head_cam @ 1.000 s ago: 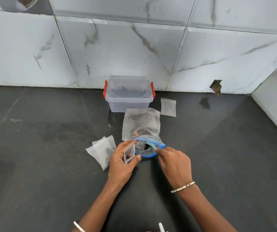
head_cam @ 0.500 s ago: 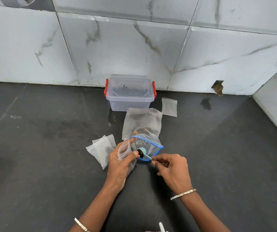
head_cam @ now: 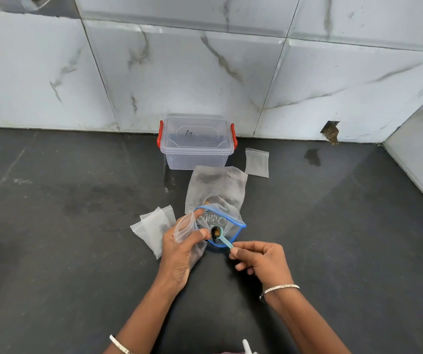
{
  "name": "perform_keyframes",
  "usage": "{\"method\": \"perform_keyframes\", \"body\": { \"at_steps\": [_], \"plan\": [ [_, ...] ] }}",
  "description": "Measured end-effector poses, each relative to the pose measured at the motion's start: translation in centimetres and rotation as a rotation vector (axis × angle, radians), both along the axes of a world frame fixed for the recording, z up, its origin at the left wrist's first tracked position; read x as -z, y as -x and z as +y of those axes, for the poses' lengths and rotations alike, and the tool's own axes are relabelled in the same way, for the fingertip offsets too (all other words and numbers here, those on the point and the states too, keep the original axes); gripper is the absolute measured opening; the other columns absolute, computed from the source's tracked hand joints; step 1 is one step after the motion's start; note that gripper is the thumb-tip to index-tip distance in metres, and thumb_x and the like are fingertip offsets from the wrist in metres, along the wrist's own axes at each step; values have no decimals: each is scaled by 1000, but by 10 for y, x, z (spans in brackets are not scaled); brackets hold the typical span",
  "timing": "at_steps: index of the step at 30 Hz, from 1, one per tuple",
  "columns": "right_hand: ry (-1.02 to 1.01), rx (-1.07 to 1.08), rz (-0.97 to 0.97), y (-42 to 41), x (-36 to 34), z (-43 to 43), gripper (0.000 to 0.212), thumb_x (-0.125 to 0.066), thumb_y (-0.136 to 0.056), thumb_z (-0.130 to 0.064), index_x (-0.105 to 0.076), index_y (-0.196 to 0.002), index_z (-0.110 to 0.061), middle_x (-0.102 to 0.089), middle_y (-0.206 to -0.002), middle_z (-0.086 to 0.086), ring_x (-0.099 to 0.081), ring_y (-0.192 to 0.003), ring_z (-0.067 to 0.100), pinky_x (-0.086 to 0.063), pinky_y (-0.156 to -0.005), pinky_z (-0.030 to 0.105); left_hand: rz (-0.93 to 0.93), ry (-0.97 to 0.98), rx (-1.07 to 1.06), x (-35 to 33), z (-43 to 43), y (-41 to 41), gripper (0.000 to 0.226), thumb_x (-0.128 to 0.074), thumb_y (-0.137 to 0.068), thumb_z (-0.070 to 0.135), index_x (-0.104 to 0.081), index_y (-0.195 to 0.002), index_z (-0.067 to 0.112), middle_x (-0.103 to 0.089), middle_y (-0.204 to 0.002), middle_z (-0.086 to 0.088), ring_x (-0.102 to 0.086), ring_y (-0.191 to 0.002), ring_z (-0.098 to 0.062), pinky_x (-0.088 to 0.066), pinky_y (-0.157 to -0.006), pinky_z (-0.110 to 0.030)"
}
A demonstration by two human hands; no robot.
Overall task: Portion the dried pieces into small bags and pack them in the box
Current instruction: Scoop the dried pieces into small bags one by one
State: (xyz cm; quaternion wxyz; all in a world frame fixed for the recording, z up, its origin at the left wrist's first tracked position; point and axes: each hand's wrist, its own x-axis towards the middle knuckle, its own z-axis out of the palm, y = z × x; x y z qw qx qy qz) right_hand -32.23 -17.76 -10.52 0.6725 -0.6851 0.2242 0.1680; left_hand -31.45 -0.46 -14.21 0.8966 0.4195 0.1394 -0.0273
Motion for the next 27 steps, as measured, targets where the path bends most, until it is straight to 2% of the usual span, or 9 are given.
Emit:
{"method": "perform_keyframes", "body": {
  "at_steps": [4,6,8,10,15,19,22,24,27],
  "plan": [
    [-116,81,128,1,0,-6,13,-75,-75,1,-76,-88,2,-75,-81,19,-55,-43,9,-38,-48,20,-6,-100,31,4,2,0,56,-82,-63,11,-74,-118,13,-69,-98,-19,-64,-94,-31,-48,-98,-45],
    [-148,99,168,2,-2,-8,12,-75,-75,0,-76,-87,1,-76,-82,18,-54,-44,8,-39,-48,20,-1,-202,26,5,3,0,56,-83,-59,18,-76,-114,19,-73,-107,-13,-68,-98,-27,-49,-99,-47],
    [-184,127,188,5,-4,-10,11,-75,-75,0,-77,-86,0,-75,-82,18,-54,-45,8,-41,-48,18,-2,-332,11,7,3,0,53,-82,-60,23,-76,-113,26,-73,-121,-10,-69,-111,-28,-52,-102,-49],
    [-214,149,185,6,-7,-12,10,-74,-75,0,-77,-86,0,-75,-81,18,-54,-46,8,-41,-46,18,-26,-447,-6,6,4,1,50,-81,-62,27,-76,-111,30,-72,-124,-4,-68,-117,-27,-54,-102,-49],
    [-216,151,99,10,-29,-17,13,-74,-76,-1,-75,-89,2,-74,-79,18,-53,-44,9,-41,-44,16,-85,-767,-14,2,3,4,31,-85,-79,11,-78,-103,29,-69,-120,11,-67,-109,-4,-55,-100,-31],
    [-148,85,-72,17,-52,-14,12,-76,-76,-1,-76,-88,0,-75,-80,19,-54,-44,10,-39,-50,21,-122,-903,-29,-1,-1,5,29,-88,-77,16,-77,-100,28,-66,-115,16,-66,-105,-3,-55,-95,-29],
    [-66,12,-243,21,-62,-4,9,-77,-77,-1,-78,-85,-3,-75,-76,17,-57,-43,14,-40,-48,19,-116,-915,-32,-2,-4,6,35,-90,-73,26,-70,-100,34,-69,-112,9,-69,-103,-10,-57,-93,-36],
    [57,-49,-370,22,-61,5,10,-79,-76,-1,-79,-85,-7,-76,-72,9,-61,-45,15,-46,-48,17,-133,-890,-31,-2,-5,6,37,-86,-67,39,-71,-100,32,-71,-109,4,-71,-100,-16,-58,-92,-44],
    [648,-235,-755,26,-45,13,13,-80,-77,-15,-80,-85,-24,-75,-73,-13,-65,-58,3,-51,-60,15,-143,-866,-44,-3,-6,8,33,-83,-62,44,-74,-93,38,-72,-106,3,-72,-99,-16,-58,-91,-41]
  ]
}}
